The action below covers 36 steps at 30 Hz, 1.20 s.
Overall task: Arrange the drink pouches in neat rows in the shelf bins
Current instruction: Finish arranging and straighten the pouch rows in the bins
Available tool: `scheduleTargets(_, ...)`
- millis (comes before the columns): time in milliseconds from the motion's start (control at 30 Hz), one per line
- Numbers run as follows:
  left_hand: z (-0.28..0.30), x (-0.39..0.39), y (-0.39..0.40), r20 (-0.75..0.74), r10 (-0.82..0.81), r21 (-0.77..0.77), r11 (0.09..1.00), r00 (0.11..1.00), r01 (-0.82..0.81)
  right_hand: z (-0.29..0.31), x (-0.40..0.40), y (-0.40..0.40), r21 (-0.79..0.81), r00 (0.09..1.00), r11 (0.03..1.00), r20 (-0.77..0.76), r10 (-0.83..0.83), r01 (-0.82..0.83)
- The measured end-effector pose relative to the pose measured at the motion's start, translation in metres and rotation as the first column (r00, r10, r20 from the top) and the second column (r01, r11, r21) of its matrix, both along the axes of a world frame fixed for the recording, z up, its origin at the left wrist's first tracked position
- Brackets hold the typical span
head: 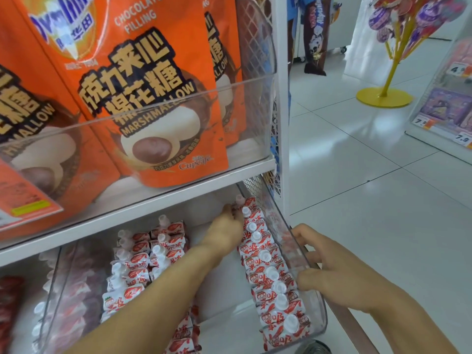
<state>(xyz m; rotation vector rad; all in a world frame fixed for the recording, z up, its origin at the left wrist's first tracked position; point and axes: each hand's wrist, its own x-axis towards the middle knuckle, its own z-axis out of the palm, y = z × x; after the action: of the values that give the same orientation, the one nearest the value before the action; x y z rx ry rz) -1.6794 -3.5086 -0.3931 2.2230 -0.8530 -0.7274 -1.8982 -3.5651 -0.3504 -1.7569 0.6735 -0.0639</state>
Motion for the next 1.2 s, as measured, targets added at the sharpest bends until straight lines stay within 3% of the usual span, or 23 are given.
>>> scheduleTargets(200,0.008,0.003,0.009,0.141,-0.195,0.108,0.978,0.971,0.181,0.001,0.002,0.0,-0.004,1.0,1.0,-0.005,-0.011,0.011)
scheduleTargets(367,0.017,0.008,0.008,0.279,-0.23,-0.118,0.955,0.932,0.271,0.001,-0.002,0.003,-0.01,1.0,1.0,0.0,-0.021,0.021)
scheduleTargets(533,0.021,0.01,-0.006,0.419,-0.454,0.07,0.88,0.787,0.47,-0.004,0.0,0.001,-0.003,1.0,1.0,0.003,-0.019,0.019)
scheduleTargets(833,0.037,0.008,-0.018,0.368,-0.546,0.237,0.838,0.753,0.492,-0.007,0.001,0.003,-0.067,1.0,0.998,-0.018,-0.02,0.019)
scheduleTargets(900,0.04,0.006,-0.007,0.339,-0.494,0.184,0.869,0.801,0.459,-0.006,-0.001,0.003,-0.064,1.0,0.998,-0.013,-0.014,0.014)
scheduleTargets(1000,0.033,0.007,0.009,0.358,-0.29,0.083,0.957,0.888,0.279,-0.005,-0.002,0.004,-0.065,1.0,0.998,-0.022,-0.007,0.006)
scheduleTargets(1100,0.021,0.01,0.011,0.07,-0.139,0.036,0.99,0.988,0.137,-0.003,0.001,0.005,-0.067,1.0,0.998,-0.023,-0.012,0.01)
scheduleTargets(1200,0.012,0.009,0.01,-0.091,-0.041,-0.063,0.997,0.995,0.036,-0.002,0.003,0.005,-0.088,0.999,0.996,-0.042,-0.015,0.011)
